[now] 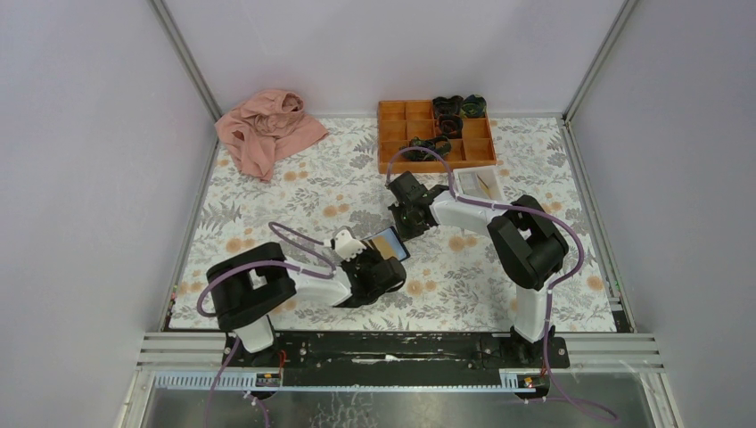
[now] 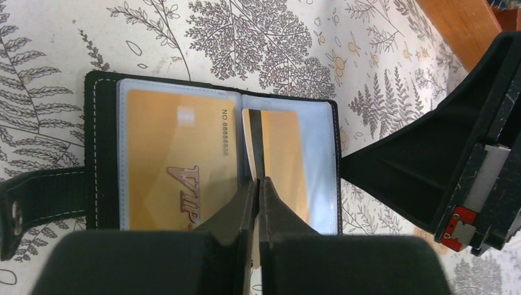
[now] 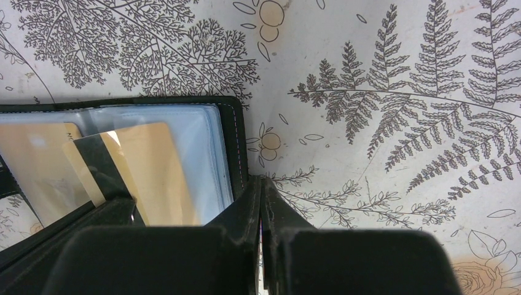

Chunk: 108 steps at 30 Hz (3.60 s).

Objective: Put the credit cards into the card holder
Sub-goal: Insert the credit card into the card holder.

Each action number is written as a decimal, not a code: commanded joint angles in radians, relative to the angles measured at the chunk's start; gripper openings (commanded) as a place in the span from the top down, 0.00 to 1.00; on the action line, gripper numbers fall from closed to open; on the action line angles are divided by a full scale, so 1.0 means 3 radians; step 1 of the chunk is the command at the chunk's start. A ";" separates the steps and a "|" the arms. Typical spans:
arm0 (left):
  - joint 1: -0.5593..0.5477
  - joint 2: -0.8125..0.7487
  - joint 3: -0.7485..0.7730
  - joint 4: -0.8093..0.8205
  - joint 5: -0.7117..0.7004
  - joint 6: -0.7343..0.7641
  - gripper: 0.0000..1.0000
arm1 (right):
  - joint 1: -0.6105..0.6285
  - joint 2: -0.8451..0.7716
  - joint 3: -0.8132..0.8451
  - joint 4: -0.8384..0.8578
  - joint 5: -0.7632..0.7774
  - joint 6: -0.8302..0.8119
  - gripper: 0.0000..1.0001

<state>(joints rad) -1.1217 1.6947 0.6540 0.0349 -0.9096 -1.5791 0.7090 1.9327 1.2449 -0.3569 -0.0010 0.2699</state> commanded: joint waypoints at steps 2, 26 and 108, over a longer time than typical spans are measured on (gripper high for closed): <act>-0.0082 0.0265 0.0022 -0.0257 0.0512 0.0353 0.82 | 0.0059 0.0265 -0.0236 -0.0090 0.0054 0.0032 1.00; -0.0086 -0.0772 0.0037 -0.1421 0.0262 0.0264 0.41 | 0.0060 0.0124 -0.0272 -0.0058 0.0115 0.0095 1.00; 0.0372 -0.0238 0.0324 -0.0765 0.0598 0.1300 0.96 | 0.0062 0.0039 -0.0616 0.0176 -0.0034 0.0195 1.00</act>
<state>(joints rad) -1.0187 1.6276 0.7643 -0.2550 -0.7212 -1.2160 0.7109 1.8675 1.1271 -0.2173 0.0086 0.3206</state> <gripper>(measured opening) 0.044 0.010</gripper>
